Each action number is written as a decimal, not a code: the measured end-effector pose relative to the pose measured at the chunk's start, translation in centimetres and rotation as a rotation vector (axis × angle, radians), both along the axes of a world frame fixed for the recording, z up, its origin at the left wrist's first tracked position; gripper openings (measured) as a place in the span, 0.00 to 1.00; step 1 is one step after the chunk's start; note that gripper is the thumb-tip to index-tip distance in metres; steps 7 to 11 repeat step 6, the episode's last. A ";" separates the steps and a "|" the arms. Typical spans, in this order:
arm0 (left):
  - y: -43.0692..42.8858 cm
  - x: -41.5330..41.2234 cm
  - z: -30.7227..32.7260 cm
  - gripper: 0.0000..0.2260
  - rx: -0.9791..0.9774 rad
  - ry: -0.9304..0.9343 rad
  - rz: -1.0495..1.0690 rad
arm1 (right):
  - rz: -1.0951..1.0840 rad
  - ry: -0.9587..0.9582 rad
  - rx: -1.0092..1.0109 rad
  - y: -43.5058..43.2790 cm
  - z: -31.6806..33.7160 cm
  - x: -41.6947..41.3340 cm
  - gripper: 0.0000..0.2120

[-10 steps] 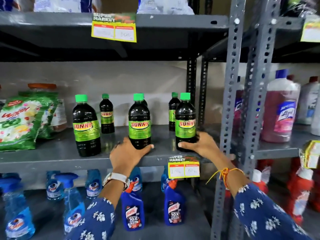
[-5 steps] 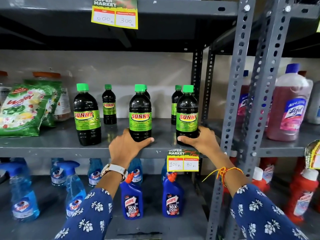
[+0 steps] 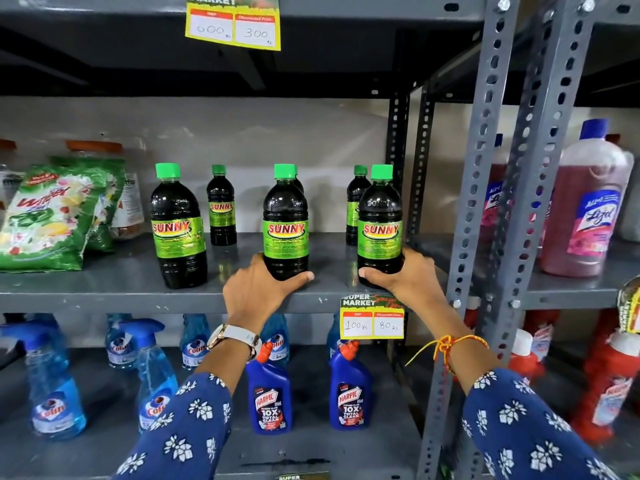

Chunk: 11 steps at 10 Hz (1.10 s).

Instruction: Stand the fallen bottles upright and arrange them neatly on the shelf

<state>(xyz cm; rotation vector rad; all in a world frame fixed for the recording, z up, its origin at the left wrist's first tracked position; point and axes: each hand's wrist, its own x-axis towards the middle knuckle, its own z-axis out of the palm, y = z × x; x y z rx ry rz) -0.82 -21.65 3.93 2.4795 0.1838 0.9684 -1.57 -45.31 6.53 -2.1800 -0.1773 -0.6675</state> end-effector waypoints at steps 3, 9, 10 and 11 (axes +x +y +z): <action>0.0 -0.2 0.3 0.38 0.035 0.048 -0.016 | 0.001 -0.002 -0.001 0.2 0.2 -0.3 0.23; 0.8 -1.0 0.7 0.52 -0.224 0.046 -0.133 | -0.071 -0.009 0.213 0.8 0.2 -2.0 0.35; 0.8 -1.0 0.7 0.52 -0.224 0.046 -0.133 | -0.071 -0.009 0.213 0.8 0.2 -2.0 0.35; 0.8 -1.0 0.7 0.52 -0.224 0.046 -0.133 | -0.071 -0.009 0.213 0.8 0.2 -2.0 0.35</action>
